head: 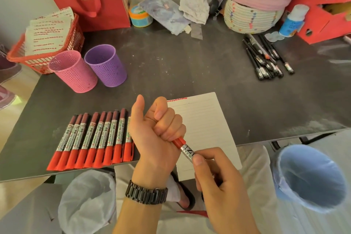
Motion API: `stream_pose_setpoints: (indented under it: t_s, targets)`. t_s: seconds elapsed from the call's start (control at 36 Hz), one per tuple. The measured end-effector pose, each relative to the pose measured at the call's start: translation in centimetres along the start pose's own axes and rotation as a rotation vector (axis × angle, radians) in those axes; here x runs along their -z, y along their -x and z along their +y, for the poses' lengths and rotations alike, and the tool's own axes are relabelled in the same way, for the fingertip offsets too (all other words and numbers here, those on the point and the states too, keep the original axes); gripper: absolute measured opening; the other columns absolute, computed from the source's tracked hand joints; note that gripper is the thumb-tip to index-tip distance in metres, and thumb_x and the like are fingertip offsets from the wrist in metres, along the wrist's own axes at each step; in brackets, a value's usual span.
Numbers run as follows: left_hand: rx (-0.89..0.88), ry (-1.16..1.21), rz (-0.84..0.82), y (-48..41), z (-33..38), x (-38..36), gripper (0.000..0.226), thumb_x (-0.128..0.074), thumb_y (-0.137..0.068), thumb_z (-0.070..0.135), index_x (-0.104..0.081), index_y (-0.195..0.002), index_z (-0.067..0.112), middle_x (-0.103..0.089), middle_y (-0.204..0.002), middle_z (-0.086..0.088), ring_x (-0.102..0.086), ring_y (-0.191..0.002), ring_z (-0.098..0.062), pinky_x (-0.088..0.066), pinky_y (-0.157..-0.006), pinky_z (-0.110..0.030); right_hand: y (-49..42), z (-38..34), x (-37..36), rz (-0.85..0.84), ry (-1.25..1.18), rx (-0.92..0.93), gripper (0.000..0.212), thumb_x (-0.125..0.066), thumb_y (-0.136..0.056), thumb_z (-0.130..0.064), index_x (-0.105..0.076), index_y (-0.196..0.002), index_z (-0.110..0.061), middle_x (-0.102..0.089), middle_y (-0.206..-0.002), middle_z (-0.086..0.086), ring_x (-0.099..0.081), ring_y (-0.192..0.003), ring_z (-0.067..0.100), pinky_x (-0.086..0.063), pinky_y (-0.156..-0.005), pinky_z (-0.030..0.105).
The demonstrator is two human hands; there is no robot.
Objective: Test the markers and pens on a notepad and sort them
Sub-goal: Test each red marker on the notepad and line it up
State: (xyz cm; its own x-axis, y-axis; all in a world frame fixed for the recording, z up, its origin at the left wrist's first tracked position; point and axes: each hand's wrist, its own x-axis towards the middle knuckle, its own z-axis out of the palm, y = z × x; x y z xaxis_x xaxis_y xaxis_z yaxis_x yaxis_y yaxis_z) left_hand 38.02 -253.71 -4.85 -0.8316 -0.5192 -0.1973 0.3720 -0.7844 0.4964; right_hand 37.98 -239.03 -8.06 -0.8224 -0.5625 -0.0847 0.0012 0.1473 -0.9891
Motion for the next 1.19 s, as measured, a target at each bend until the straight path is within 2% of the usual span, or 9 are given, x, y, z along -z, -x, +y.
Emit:
stream_pose_setpoints:
  t_s: [0.17,0.36,0.42,0.58,0.67,0.78,0.92,1.06,1.19]
  targets:
    - [0.017,0.023,0.027,0.5,-0.4,-0.2,0.054,-0.035,-0.098,0.053,-0.035,-0.054,0.021,-0.017,-0.040,0.011,-0.011,-0.036,-0.005,-0.018,-0.032,-0.018,0.8,-0.5,-0.4,0.109,0.085,0.065,0.021,-0.053,-0.085,-0.055,-0.061,-0.083,-0.035,-0.045,-0.051,-0.004,-0.042,-0.048,0.004,-0.034,-0.048,0.012]
    - [-0.013,-0.003,0.030,0.6,-0.1,0.4,0.054,-0.037,-0.098,0.051,-0.042,-0.054,0.020,-0.021,-0.039,0.012,-0.013,-0.036,-0.005,-0.018,-0.033,-0.018,-0.4,-0.6,0.5,0.001,0.126,0.104,0.023,-0.055,-0.091,-0.053,-0.062,-0.083,-0.032,-0.050,-0.053,-0.002,-0.041,-0.047,0.007,-0.034,-0.046,0.018]
    - [-0.052,-0.111,0.047,0.4,0.2,0.7,0.049,-0.040,-0.099,0.046,-0.047,-0.059,0.019,-0.021,-0.041,0.011,-0.014,-0.037,-0.005,-0.019,-0.035,-0.019,-1.2,-0.5,0.7,-0.061,0.152,0.101,0.024,-0.054,-0.092,-0.054,-0.063,-0.086,-0.032,-0.055,-0.054,-0.001,-0.045,-0.047,0.011,-0.039,-0.048,0.026]
    - [-0.277,-0.867,0.093,1.2,0.8,2.6,0.013,-0.055,-0.093,0.025,-0.065,-0.090,0.017,-0.061,-0.075,-0.007,-0.059,-0.063,-0.018,-0.049,-0.056,-0.026,-3.6,-0.7,2.1,-0.123,0.242,0.163,0.019,-0.061,-0.088,-0.059,-0.068,-0.100,-0.046,-0.072,-0.076,-0.014,-0.064,-0.065,0.010,-0.047,-0.056,0.018]
    - [-0.256,-1.099,0.060,2.0,1.2,4.2,0.015,-0.055,-0.091,0.028,-0.068,-0.099,0.028,-0.070,-0.086,-0.002,-0.066,-0.074,-0.015,-0.052,-0.064,-0.026,-4.7,-1.2,3.0,-0.115,0.210,0.159,0.021,-0.068,-0.082,-0.058,-0.071,-0.100,-0.049,-0.074,-0.088,-0.018,-0.066,-0.079,0.009,-0.049,-0.063,0.013]
    - [-0.175,-1.227,0.049,3.2,2.0,5.6,0.020,-0.058,-0.091,0.044,-0.072,-0.096,0.030,-0.069,-0.077,0.004,-0.060,-0.069,-0.009,-0.047,-0.060,-0.019,-6.2,-1.6,3.8,-0.127,0.121,0.074,0.037,-0.073,-0.065,-0.059,-0.071,-0.100,-0.047,-0.076,-0.086,-0.014,-0.069,-0.081,0.003,-0.048,-0.069,0.008]
    - [-0.152,-1.225,0.054,4.4,2.2,6.2,0.028,-0.061,-0.083,0.058,-0.070,-0.098,0.036,-0.073,-0.079,0.002,-0.066,-0.072,-0.010,-0.048,-0.063,-0.021,-7.6,-1.4,3.1,-0.055,-0.154,-0.076,0.046,-0.084,-0.050,-0.045,-0.067,-0.091,-0.035,-0.073,-0.081,-0.001,-0.063,-0.057,0.011,-0.053,-0.052,0.022]
    - [-0.158,-1.261,0.088,5.0,1.7,6.1,0.026,-0.063,-0.080,0.060,-0.063,-0.097,0.041,-0.075,-0.081,0.005,-0.064,-0.073,-0.029,-0.050,-0.068,-0.039,-8.7,-1.6,0.5,-0.035,-0.202,-0.093,0.037,-0.080,-0.073,-0.027,-0.061,-0.105,-0.022,-0.077,-0.082,0.007,-0.070,-0.063,0.016,-0.057,-0.054,0.023]
    - [-0.177,-1.439,0.093,5.4,3.1,7.0,0.026,-0.061,-0.079,0.061,-0.056,-0.099,0.045,-0.072,-0.083,0.013,-0.054,-0.060,-0.003,-0.039,-0.059,-0.015,-10.3,-1.6,-2.4,-0.103,-0.103,-0.066,0.024,-0.074,-0.089,-0.018,-0.060,-0.106,-0.026,-0.078,-0.084,0.000,-0.075,-0.070,0.021,-0.059,-0.060,0.022]
